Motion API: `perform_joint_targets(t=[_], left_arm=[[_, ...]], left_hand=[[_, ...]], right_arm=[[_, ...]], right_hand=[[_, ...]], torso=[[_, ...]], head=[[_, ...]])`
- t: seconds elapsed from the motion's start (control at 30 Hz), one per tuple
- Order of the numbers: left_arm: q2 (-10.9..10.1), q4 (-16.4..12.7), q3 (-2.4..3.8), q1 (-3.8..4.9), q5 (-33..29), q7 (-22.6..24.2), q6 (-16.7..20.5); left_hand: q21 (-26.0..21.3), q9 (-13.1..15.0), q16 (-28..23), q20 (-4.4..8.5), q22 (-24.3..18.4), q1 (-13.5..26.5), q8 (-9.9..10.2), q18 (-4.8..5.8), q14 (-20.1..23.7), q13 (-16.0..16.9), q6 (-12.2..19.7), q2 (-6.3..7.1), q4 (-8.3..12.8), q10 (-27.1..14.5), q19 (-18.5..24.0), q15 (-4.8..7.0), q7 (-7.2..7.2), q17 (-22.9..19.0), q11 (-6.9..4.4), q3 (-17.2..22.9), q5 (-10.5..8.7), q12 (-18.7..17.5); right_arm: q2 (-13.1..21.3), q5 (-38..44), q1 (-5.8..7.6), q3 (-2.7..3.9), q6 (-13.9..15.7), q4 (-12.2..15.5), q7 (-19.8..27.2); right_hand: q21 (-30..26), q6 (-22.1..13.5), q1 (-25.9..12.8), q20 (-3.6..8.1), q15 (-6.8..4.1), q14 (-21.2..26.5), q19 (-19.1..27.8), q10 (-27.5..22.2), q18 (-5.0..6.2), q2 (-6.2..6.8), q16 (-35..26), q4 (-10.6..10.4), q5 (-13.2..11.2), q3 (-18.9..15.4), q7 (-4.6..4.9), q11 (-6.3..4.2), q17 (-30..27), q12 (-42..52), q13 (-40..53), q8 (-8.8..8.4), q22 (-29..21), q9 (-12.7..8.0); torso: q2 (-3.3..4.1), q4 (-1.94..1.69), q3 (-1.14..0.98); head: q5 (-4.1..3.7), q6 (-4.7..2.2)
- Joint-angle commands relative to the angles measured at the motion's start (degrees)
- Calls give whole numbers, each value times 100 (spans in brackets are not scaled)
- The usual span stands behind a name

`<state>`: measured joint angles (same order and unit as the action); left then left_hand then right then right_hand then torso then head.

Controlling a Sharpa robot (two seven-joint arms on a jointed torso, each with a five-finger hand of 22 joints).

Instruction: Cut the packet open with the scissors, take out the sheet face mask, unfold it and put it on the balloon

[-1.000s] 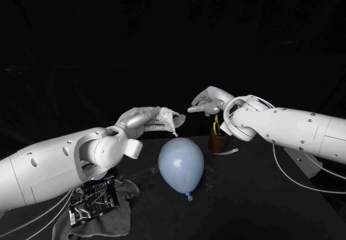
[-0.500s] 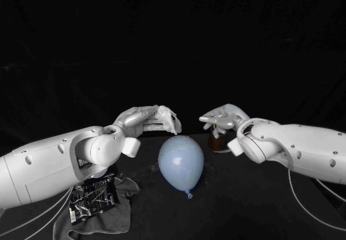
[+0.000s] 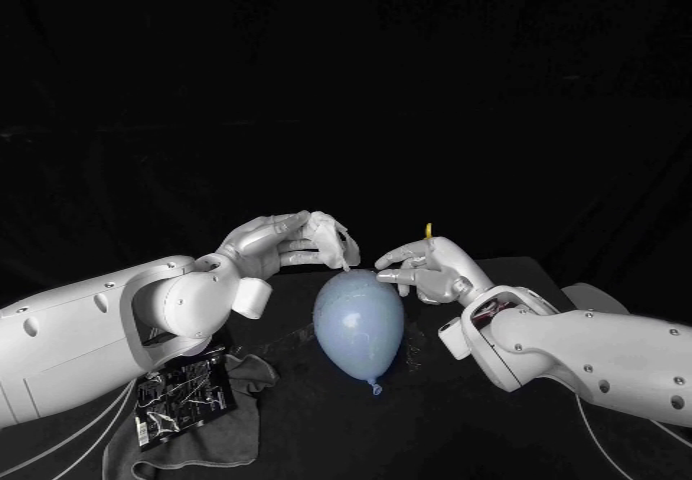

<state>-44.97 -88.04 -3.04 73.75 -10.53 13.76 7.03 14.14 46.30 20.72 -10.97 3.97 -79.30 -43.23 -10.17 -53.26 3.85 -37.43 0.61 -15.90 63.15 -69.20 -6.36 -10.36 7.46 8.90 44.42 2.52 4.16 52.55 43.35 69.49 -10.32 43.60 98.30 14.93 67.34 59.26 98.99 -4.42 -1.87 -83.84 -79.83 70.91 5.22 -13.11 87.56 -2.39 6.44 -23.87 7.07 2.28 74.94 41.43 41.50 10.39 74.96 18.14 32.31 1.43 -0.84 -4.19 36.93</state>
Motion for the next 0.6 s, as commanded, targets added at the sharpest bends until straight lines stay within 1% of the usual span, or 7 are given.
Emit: perform_joint_targets(t=[0.03, 0.23, 0.43, 0.47, 0.5, 0.53, 0.6], left_arm=[[-29, -66, 8, -3, -140, 36, -228], [-115, -178, 7, -19, -150, 27, -295], [-178, -271, 6, -42, -149, 66, -280], [-187, -284, 6, -47, -148, 79, -270], [-195, -293, 5, -51, -147, 87, -262], [-203, -301, 5, -56, -145, 93, -254], [-214, -310, 5, -64, -141, 100, -249]], left_hand=[[58, 28, -62, 34, 15, 2, -22, -46, -50, -5, 58, -66, -11, -34, -192, 18, -150, -18, -1, 2, 24, 1], [144, 50, -157, 91, 31, 1, -11, -42, -83, -7, 67, -62, -9, -64, -530, 45, -142, -42, -9, -1, 24, 5], [164, 57, -188, 106, 32, 0, -5, -39, -92, -9, 71, -56, -7, -80, -618, 51, -139, -50, -11, -3, 24, 3], [164, 57, -189, 106, 32, 0, -5, -39, -91, -9, 71, -56, -7, -80, -619, 51, -139, -50, -11, -3, 24, 3], [163, 57, -190, 106, 32, 0, -6, -38, -91, -9, 71, -55, -7, -80, -619, 50, -139, -51, -11, -3, 24, 3], [161, 58, -194, 105, 30, 0, -6, -37, -88, -9, 70, -54, -6, -81, -619, 49, -139, -52, -11, -4, 24, 3], [160, 58, -196, 105, 29, 0, -6, -36, -87, -9, 69, -54, -6, -82, -618, 49, -139, -52, -11, -4, 24, 3]], right_arm=[[-21, 1410, -68, 10, 804, 40, 513], [-127, 1868, -148, 13, 1091, 40, 482], [-254, 1746, -171, 25, 1107, 28, 409], [-270, 1626, -173, 28, 1071, 36, 396], [-283, 1514, -174, 29, 1041, 41, 389], [-299, 1370, -175, 31, 1002, 46, 380], [-327, 1114, -176, 33, 937, 49, 369]], right_hand=[[44, 44, 154, 2, 19, -389, -40, 59, -86, -244, 43, 180, 18, 95, -3, -27, 729, 768, 122, -44, 920, -12], [66, 25, 52, -14, 37, -399, -25, 80, -86, -230, 58, 235, -58, -33, 17, -9, 774, 909, 326, -108, 927, -55], [30, -25, -174, -41, 66, -391, 22, 58, -74, -235, 55, 212, -197, -226, 45, 18, 768, 973, 458, -197, 909, -108], [21, -38, -250, -50, 74, -389, 32, 60, -72, -201, 55, 189, -157, -261, 50, 26, 769, 996, 496, -214, 905, -117], [-31, -69, -461, -70, 95, -379, 69, 49, -63, -89, 49, 106, -92, -282, 65, 46, 750, 1027, 553, -246, 888, -133], [-53, -85, -519, -73, 101, -375, 84, 41, -56, -55, 47, 84, -87, -280, 78, 52, 741, 1031, 566, -260, 881, -140], [-149, -190, -743, -106, 137, -360, 149, 61, -38, 94, 39, -2, -94, -268, 113, 101, 719, 1177, 749, -329, 853, -170]], torso=[[1, -9, 4], [9, -8, -2], [9, -26, -11], [8, -30, -14], [7, -32, -16], [6, -30, -18], [0, -20, -27]], head=[[-4, 8], [9, 12], [51, 16], [53, 18], [66, 22], [68, 23], [80, 33]])
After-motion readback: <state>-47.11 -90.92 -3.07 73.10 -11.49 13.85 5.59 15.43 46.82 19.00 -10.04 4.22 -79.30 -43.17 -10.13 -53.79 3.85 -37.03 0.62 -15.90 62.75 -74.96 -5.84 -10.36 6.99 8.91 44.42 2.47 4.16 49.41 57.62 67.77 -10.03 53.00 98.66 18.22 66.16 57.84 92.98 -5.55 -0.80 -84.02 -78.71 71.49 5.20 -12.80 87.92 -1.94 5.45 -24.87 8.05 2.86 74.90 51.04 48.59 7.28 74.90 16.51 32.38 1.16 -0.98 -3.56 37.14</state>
